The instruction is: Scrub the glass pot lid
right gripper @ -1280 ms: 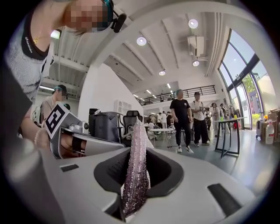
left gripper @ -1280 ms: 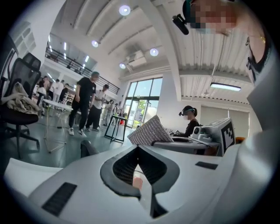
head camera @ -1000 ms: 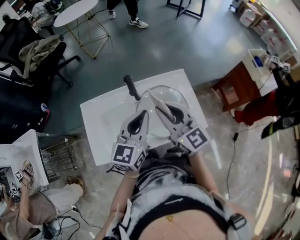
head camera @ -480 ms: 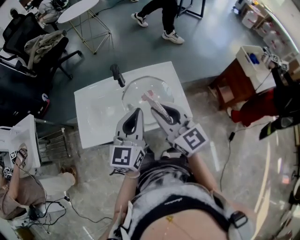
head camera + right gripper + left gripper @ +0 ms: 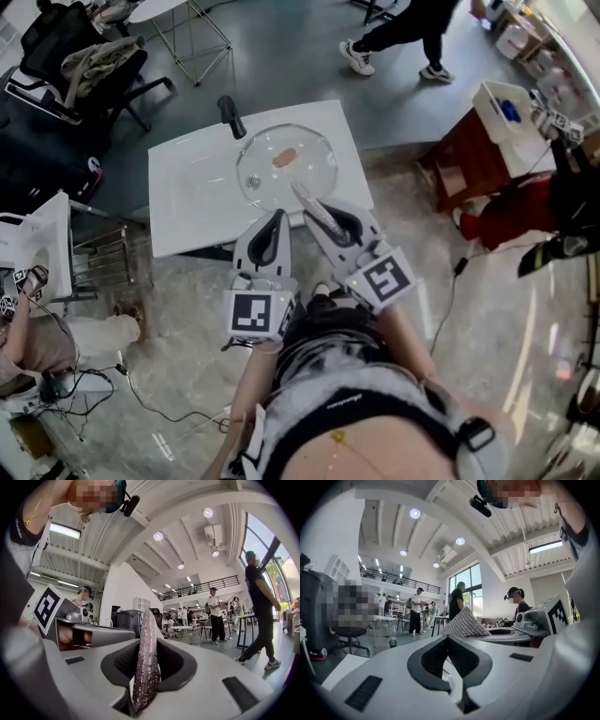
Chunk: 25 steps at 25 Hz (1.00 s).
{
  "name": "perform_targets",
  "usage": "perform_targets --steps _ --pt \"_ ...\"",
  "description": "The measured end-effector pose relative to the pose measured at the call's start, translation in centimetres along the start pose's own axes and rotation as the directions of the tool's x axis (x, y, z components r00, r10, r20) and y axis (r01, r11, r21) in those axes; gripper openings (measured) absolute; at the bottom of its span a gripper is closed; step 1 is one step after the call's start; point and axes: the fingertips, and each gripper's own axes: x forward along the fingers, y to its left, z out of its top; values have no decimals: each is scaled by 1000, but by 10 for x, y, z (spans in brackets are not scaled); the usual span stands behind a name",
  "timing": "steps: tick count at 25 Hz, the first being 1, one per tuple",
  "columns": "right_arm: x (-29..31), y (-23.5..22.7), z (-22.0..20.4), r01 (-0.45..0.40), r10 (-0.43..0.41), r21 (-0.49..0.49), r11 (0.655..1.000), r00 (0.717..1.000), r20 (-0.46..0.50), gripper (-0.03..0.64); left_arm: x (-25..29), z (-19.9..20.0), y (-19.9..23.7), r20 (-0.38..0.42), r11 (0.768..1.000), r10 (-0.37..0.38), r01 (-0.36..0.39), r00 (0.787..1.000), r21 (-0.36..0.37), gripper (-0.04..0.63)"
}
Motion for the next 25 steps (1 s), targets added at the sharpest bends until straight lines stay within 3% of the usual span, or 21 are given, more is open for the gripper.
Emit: perform_targets --steps 6,25 --pt "-3 16 13 23 -23 -16 1000 999 23 81 -18 7 1 22 1000 14 -14 1000 11 -9" --pt "-3 54 10 86 -86 -44 995 996 -16 80 -53 1 10 1 999 -52 52 999 11 -9"
